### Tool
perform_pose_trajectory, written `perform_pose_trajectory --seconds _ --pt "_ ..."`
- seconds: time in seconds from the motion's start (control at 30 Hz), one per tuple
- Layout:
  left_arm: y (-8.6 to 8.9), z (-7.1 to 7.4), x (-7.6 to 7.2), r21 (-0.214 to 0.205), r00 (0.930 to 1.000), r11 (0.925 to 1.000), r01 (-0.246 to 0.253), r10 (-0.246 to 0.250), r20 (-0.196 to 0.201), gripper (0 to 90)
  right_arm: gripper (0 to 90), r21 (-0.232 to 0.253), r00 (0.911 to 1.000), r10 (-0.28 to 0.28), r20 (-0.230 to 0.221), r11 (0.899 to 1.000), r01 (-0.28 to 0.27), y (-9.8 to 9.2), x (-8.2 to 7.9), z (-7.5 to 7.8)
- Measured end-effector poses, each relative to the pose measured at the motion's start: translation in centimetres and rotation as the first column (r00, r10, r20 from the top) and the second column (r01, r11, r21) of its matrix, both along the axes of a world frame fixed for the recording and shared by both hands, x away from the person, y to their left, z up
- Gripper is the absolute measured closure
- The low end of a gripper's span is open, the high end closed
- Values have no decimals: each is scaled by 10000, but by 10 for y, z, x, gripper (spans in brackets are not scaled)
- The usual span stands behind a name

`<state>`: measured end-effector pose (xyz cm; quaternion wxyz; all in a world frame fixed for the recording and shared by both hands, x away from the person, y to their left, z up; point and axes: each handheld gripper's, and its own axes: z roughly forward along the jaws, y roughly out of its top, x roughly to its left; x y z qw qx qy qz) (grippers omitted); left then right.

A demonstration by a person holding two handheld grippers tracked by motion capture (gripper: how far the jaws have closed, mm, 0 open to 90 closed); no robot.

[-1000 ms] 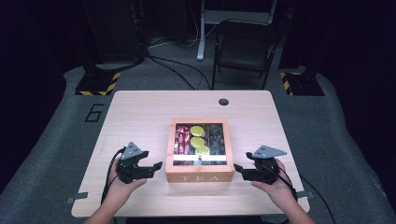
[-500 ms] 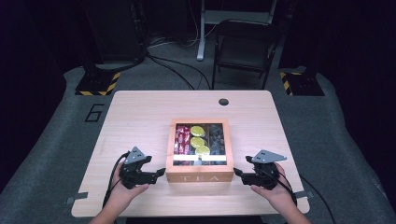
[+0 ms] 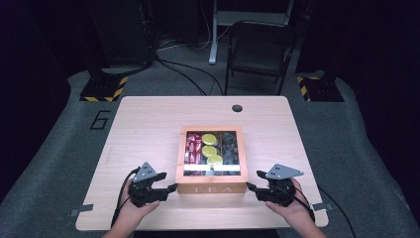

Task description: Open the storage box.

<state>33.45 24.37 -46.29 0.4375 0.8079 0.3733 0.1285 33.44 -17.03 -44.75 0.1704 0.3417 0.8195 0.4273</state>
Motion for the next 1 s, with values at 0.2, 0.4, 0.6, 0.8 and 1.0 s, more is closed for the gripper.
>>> perform_pose_trajectory --seconds 0.2,0.4,0.6,0.8,1.0 --pt "-6 -5 0 -265 9998 9995 181 -184 -97 391 454 -26 9997 180 -162 9998 -180 3 1 -5" --pt "-12 -12 1 -159 9994 9995 255 -259 -222 398 491 -153 9994 219 -257 9996 -223 7 4 -14" --pt "-15 -15 4 -85 9988 9995 294 -297 -396 413 546 -381 9985 345 -421 9986 -362 8 8 -18" --pt "-19 -14 6 74 9986 9993 371 -368 -380 479 593 -670 9972 497 -567 9963 -534 12 9 -20" --pt "-19 -14 8 146 9984 9994 310 -303 -471 498 593 -688 9961 580 -667 9957 -626 14 12 -20"
